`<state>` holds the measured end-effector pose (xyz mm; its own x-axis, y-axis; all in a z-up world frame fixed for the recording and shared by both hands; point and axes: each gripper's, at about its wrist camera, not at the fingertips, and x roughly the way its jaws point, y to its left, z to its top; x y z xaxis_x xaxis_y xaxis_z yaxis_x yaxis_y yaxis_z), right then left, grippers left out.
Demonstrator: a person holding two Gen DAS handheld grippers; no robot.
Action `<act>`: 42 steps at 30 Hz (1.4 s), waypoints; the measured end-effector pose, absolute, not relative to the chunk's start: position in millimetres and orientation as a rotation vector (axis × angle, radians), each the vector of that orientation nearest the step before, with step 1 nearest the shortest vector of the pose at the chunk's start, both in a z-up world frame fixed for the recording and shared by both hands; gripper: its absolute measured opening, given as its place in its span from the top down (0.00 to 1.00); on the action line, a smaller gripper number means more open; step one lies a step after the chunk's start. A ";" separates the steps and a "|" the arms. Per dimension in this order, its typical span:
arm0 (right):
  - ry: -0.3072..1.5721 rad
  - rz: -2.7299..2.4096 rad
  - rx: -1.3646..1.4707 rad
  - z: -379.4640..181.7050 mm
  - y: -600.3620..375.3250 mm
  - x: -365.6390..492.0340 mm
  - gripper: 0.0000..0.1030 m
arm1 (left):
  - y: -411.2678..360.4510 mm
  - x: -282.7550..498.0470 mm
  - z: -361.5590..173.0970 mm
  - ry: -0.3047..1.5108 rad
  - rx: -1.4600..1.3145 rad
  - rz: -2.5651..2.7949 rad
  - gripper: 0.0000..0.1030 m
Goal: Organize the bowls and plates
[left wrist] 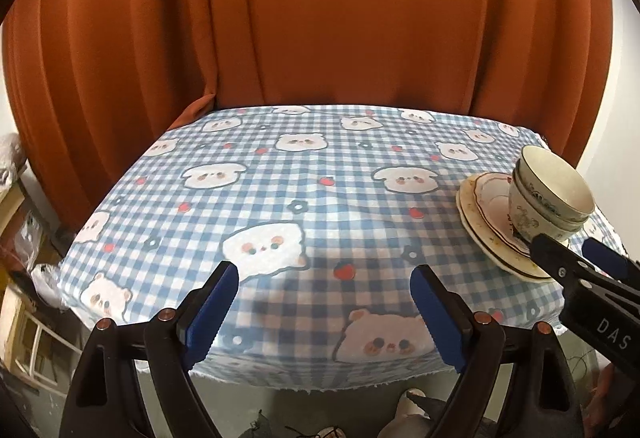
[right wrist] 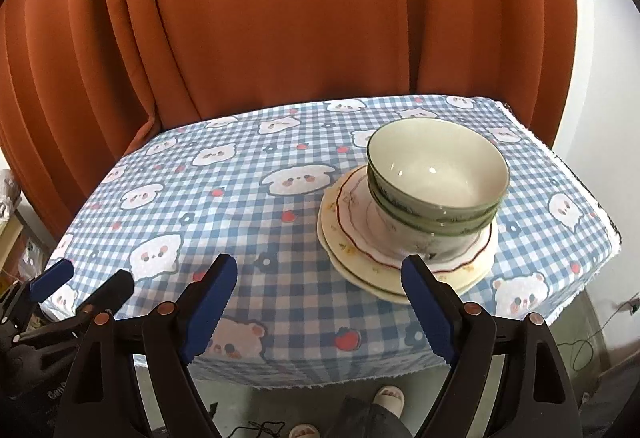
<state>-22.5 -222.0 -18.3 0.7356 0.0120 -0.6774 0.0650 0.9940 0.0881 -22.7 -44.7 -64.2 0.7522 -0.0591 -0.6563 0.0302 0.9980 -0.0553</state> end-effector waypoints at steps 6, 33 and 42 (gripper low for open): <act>0.732 -0.035 0.112 -17.4 -218.7 -28.6 0.16 | -43.9 -31.7 -58.9 0.685 -0.031 -0.066 0.11; 0.724 -0.044 0.094 -13.6 -213.5 -31.6 0.11 | -47.0 -33.4 -53.0 0.652 -0.023 -0.089 0.04; 0.723 -0.045 0.094 -13.3 -214.5 -31.6 0.11 | -48.4 -33.0 -53.3 0.653 -0.026 -0.094 0.04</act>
<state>-31.6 -214.5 -13.3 0.7489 -0.0088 -0.6626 0.0735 0.9948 0.0699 -33.0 -48.4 -53.3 0.7900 -0.0952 -0.6057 0.0789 0.9954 -0.0535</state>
